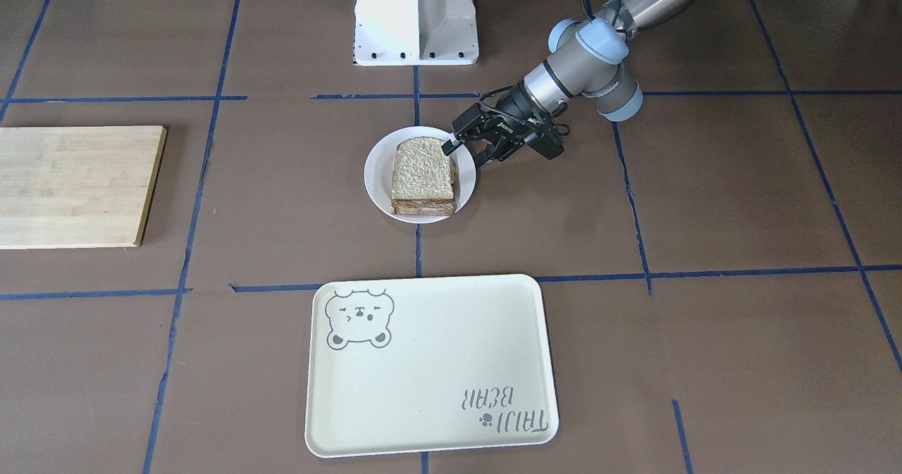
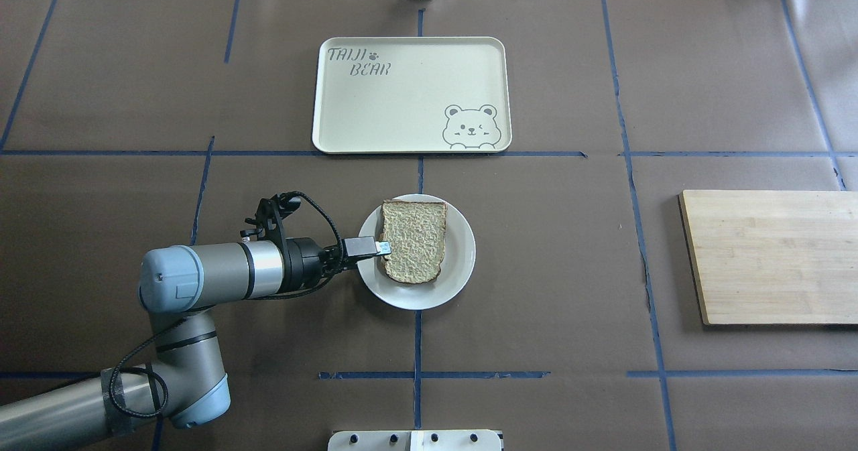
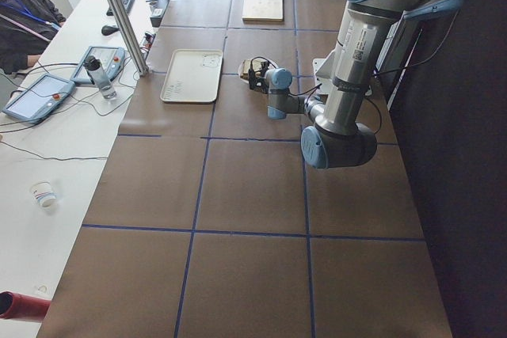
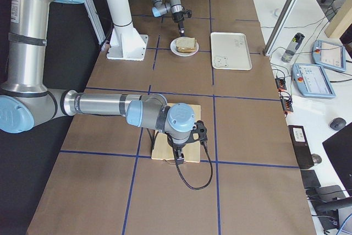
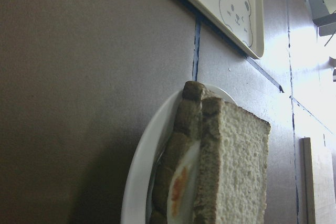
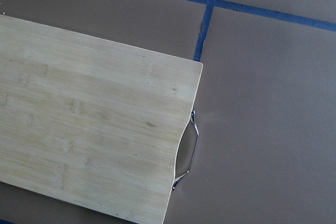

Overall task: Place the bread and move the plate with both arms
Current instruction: 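Grip the plate rim with the left gripper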

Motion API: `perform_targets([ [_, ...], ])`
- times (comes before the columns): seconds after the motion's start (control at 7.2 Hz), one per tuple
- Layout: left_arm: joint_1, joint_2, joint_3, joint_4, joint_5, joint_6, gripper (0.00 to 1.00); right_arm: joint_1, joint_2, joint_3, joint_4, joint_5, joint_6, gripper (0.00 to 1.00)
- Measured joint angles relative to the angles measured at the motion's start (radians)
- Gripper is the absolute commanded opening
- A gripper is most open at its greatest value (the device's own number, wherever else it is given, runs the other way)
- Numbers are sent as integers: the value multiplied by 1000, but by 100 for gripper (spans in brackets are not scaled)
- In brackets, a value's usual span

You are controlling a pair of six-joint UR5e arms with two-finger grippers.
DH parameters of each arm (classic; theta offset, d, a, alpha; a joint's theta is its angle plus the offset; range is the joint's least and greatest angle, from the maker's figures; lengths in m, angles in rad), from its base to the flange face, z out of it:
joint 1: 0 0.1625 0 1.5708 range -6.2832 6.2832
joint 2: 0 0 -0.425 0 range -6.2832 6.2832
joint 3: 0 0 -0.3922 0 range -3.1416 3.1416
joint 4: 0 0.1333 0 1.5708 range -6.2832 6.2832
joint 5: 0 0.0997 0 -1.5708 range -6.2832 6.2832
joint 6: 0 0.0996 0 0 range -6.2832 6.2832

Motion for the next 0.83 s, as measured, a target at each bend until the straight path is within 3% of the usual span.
perform_targets([
  [0.28, 0, 0, 1, -3, 0, -11, 32, 0, 0, 1, 0, 0, 0, 100],
  [0.83, 0, 0, 1, -23, 0, -29, 16, 0, 0, 3, 0, 1, 1, 100],
])
